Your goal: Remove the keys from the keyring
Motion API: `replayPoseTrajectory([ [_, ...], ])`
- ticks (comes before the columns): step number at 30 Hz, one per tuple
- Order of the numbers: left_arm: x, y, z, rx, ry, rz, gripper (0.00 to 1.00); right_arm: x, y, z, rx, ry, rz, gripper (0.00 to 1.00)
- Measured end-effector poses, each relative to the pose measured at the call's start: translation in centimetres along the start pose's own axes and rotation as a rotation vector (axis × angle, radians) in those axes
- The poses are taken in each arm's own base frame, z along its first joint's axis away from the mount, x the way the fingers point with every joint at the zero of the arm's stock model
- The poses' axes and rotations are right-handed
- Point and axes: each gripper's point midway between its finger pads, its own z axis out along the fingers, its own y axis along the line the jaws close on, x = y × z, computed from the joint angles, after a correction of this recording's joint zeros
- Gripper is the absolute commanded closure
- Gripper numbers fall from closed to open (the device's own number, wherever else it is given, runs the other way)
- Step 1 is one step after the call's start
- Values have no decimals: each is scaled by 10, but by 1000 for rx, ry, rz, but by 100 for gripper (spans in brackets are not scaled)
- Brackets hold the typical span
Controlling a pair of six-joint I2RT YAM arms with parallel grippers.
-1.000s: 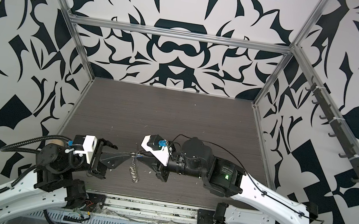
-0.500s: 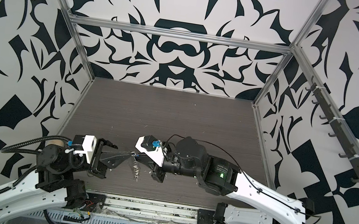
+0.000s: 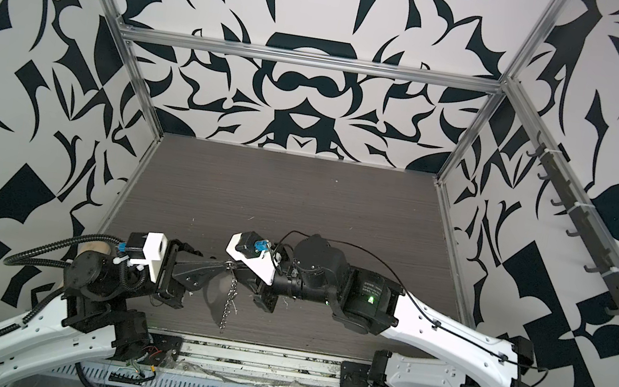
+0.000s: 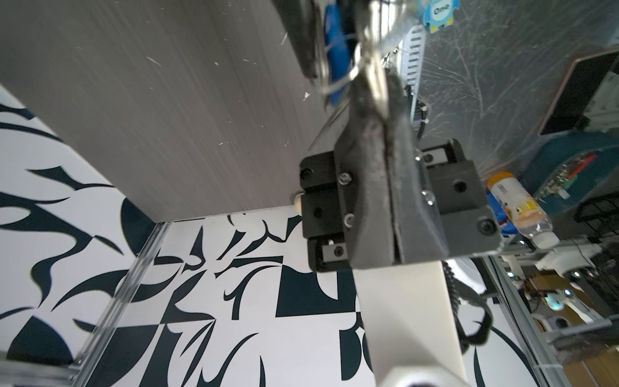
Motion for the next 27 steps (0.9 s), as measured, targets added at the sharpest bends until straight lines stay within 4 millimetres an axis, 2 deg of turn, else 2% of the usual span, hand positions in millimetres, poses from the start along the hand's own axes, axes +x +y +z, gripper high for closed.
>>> replayPoseTrajectory([
  [6,3,-2,-2,7,15,5,100,9,1,-14,8,6,7,54],
  [12,5,-2,-4,3,28,10,100,5,5,-43,18,-60,13,52],
  [16,7,-3,-4,3,36,8,100,2,3,-55,36,-112,14,52],
  [21,10,-3,-4,7,46,4,100,-9,4,-54,28,-161,8,50],
  [27,13,-4,-3,20,59,-1,100,-10,5,-39,8,-159,7,51],
])
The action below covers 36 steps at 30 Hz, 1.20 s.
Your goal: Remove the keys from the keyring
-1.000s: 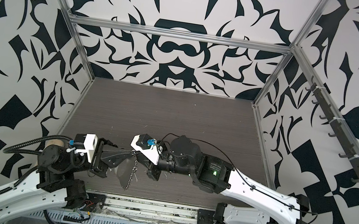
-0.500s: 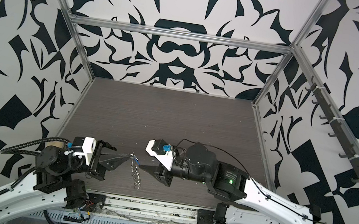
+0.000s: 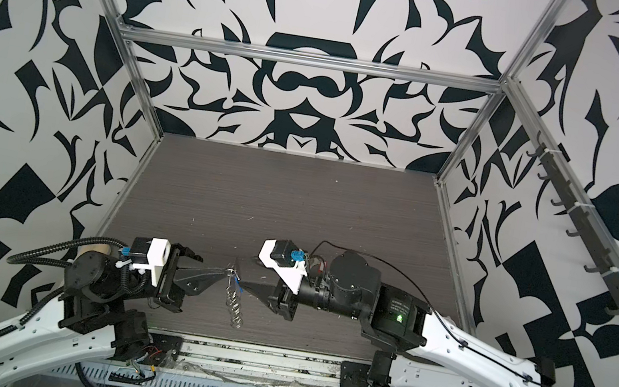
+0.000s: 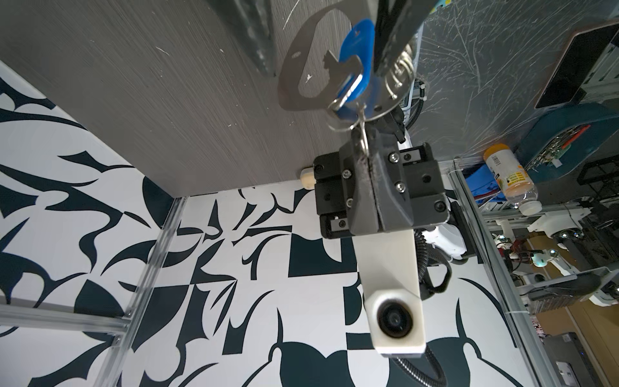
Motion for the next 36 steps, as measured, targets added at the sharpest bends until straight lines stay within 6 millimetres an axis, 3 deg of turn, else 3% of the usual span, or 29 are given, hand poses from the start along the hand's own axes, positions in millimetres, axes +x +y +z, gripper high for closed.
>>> replayPoseTrajectory([
  [11,2,-1,0,6,7,-3,100,-12,8,2,-47,-48,-1,65],
  [25,6,1,2,1,21,-9,100,-10,13,5,-80,-42,9,81],
  [32,9,4,4,-9,27,-14,100,-9,13,5,-83,-40,11,100],
  [36,9,6,4,-19,27,-15,100,-10,12,4,-75,-34,11,100],
])
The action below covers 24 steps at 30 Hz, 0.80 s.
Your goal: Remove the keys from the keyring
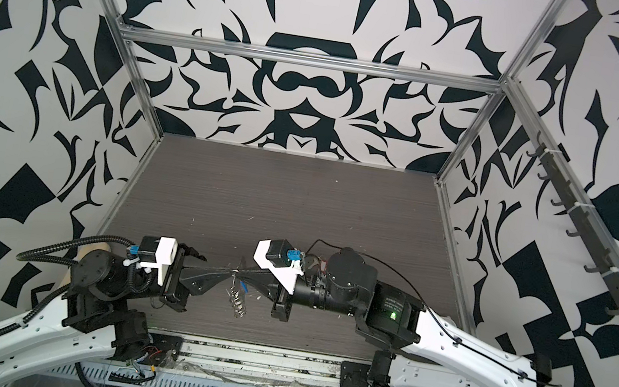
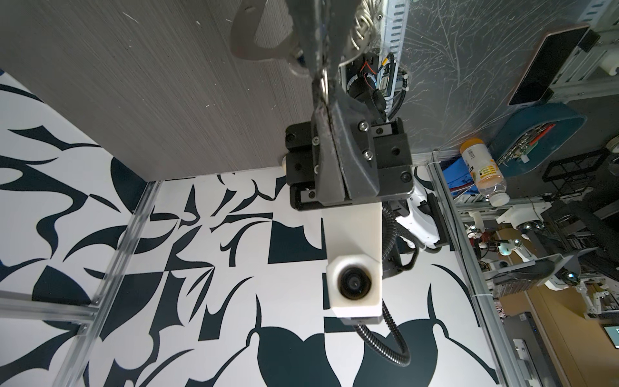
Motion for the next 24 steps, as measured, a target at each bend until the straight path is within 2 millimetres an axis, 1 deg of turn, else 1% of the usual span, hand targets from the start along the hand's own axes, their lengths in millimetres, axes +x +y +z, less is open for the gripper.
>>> replayPoseTrajectory([
  [1,0,0,0,-2,0,0,95,0,-1,0,3,2,1,100],
  [3,1,1,0,-10,3,-1,78,2,-3,-1,19,14,6,100],
  [4,1,2,-1,-16,3,-5,72,4,-5,-2,30,26,12,100],
  [6,1,5,-3,-37,5,-1,64,8,-10,-5,68,63,27,100],
  [8,0,7,-6,-57,6,-3,60,13,-17,-9,112,102,37,100],
  [12,5,14,-6,-99,44,-8,58,19,-29,-18,178,182,50,100],
  [15,15,21,0,-119,102,-18,58,25,-43,-19,210,240,70,100],
  [20,43,31,12,-124,207,-51,58,54,-77,-23,238,339,168,100],
  [22,53,33,13,-114,245,-69,58,61,-85,-26,226,360,209,100],
  [24,58,35,13,-104,263,-86,58,65,-89,-29,198,370,240,100],
])
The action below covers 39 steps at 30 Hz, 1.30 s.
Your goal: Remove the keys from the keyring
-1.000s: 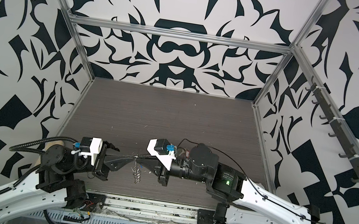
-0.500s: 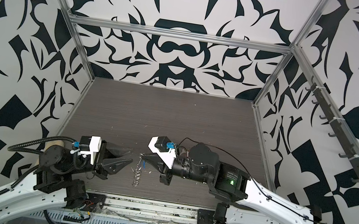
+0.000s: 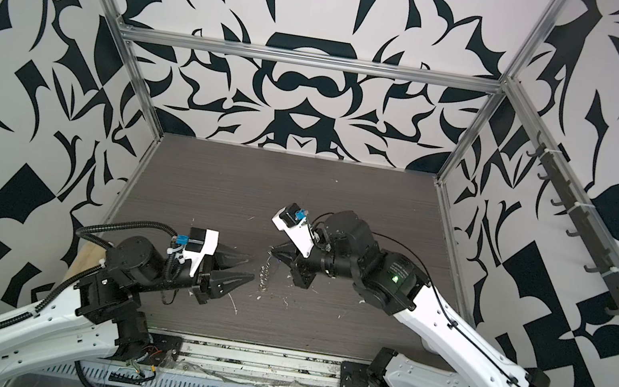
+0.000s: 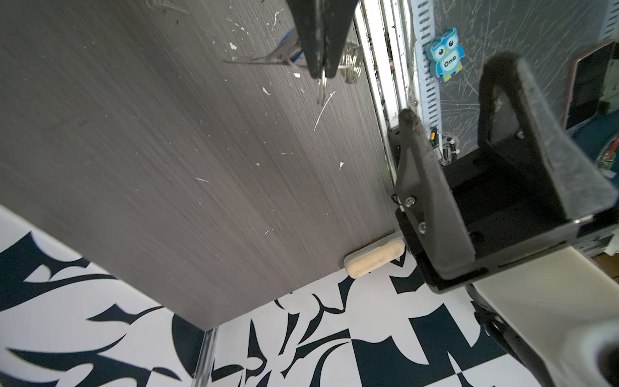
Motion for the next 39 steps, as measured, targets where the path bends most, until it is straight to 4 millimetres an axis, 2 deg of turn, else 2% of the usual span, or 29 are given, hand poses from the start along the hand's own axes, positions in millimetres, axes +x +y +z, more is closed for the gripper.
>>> replayPoseTrajectory([
  [10,-6,40,2,48,-16,-178,65,15,15,5,-193,66,20,100],
  [18,13,36,15,167,57,-300,71,15,14,9,-223,75,21,100],
  [23,10,29,14,203,59,-304,79,8,11,5,-216,56,17,100],
  [39,13,35,19,197,85,-338,84,4,9,10,-225,62,22,100],
])
